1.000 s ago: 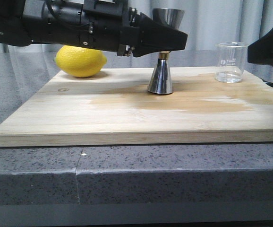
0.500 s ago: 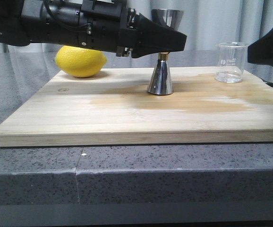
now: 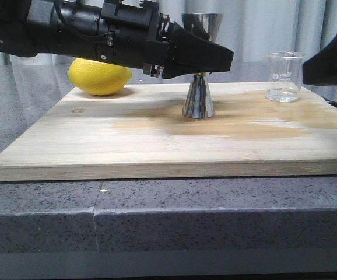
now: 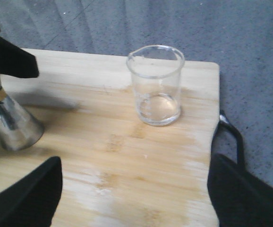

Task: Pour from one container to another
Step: 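Lower the jigger onto the board with the left gripper, then open the left gripper and withdraw it from the jigger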

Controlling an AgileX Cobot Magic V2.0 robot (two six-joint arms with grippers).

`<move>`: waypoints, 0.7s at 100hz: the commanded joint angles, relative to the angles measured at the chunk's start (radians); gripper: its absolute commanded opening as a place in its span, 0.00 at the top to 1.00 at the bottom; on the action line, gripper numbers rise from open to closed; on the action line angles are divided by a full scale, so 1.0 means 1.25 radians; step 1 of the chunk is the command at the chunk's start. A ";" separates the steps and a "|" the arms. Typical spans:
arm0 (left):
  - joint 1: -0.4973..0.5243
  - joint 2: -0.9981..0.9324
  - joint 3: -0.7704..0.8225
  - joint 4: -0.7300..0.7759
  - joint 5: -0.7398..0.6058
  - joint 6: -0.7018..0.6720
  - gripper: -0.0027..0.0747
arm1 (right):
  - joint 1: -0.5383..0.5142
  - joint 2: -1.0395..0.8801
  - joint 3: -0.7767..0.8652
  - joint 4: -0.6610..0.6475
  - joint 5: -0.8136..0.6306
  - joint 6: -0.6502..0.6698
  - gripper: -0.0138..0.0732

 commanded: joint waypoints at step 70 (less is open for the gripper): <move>0.044 -0.438 -0.025 0.770 -0.152 -0.817 0.40 | -0.188 -0.100 -0.361 -0.099 0.834 0.008 0.19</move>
